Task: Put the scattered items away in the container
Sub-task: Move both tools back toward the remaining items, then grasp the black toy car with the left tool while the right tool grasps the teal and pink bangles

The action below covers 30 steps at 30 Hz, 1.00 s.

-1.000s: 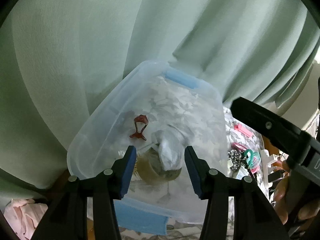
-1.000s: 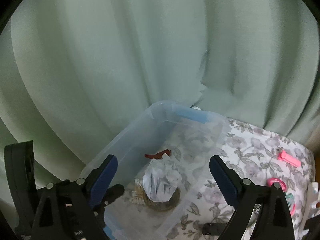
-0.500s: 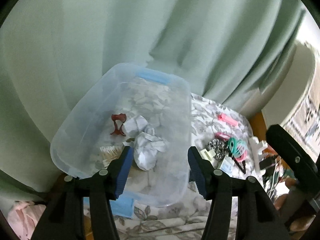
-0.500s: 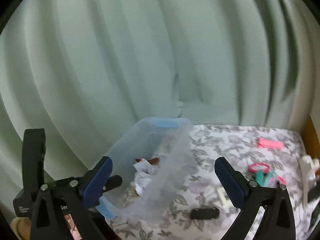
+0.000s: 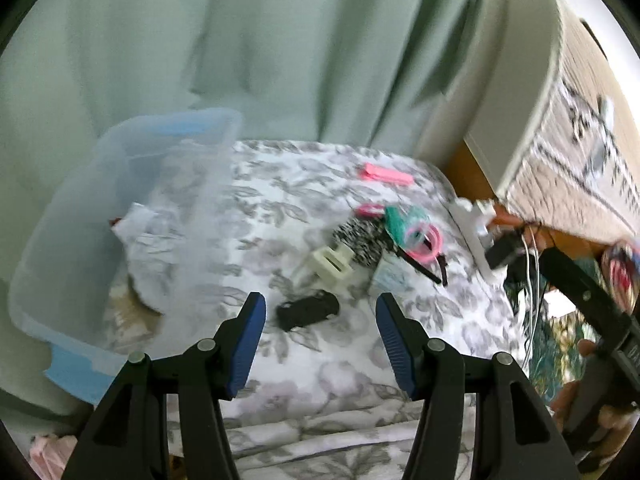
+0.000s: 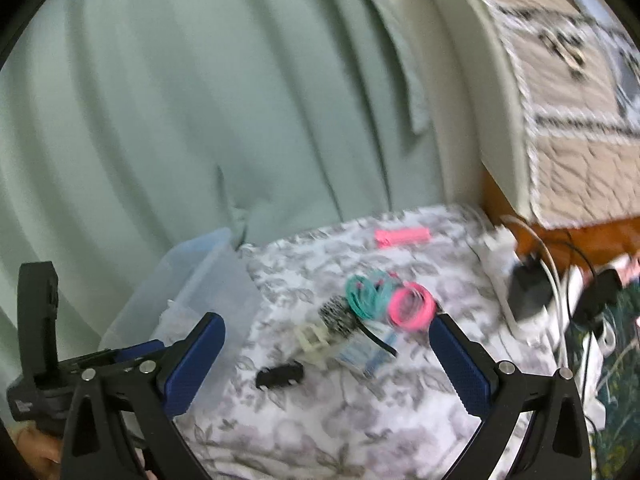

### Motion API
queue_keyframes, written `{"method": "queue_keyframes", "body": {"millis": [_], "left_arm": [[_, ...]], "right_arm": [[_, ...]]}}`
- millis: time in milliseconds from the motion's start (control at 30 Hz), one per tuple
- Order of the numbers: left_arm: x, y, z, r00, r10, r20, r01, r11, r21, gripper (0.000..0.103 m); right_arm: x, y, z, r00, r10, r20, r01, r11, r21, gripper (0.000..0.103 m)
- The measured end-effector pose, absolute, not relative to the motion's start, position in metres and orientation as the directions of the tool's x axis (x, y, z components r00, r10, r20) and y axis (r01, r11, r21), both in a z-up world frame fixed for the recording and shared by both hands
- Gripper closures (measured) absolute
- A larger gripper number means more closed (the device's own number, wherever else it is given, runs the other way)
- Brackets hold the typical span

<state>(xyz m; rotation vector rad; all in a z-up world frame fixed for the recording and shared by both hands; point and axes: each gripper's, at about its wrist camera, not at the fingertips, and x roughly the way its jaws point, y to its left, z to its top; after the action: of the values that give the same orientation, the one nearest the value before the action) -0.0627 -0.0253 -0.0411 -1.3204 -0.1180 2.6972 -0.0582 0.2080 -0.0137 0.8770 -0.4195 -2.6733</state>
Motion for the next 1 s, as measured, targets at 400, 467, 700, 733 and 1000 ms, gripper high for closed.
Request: {"method": "queue_keyframes", "body": {"millis": [400, 467, 700, 733, 1000], "left_arm": [[-0.084, -0.008, -0.109, -0.481, 0.117, -0.869, -0.103, -0.992, -0.077, 0.045], [-0.089, -0.008, -0.116, -0.472, 0.108, -0.875, -0.104, -0.992, -0.066, 0.045], [-0.112, -0.004, -0.139, -0.446, 0.082, -0.891, -0.131, -0.991, -0.026, 0.045], [-0.116, -0.004, -0.142, -0.444, 0.079, -0.892, -0.139, -0.990, -0.019, 0.045], [-0.151, -0.010, -0.174, -0.376, 0.055, -0.925, -0.149, -0.989, 0.002, 0.045]], "right_arm": [[-0.074, 0.226, -0.066, -0.669, -0.320, -0.671, 0.079, -0.928, 0.364, 0.001], [-0.077, 0.231, -0.075, -0.657, -0.309, -0.687, 0.051, -0.928, 0.369, 0.002], [-0.095, 0.234, -0.096, -0.603, -0.318, -0.732, 0.015, -0.921, 0.389, 0.014], [-0.097, 0.234, -0.098, -0.597, -0.320, -0.736, 0.012, -0.920, 0.391, 0.017], [-0.124, 0.226, -0.110, -0.553, -0.339, -0.761, 0.008, -0.916, 0.402, 0.026]]}}
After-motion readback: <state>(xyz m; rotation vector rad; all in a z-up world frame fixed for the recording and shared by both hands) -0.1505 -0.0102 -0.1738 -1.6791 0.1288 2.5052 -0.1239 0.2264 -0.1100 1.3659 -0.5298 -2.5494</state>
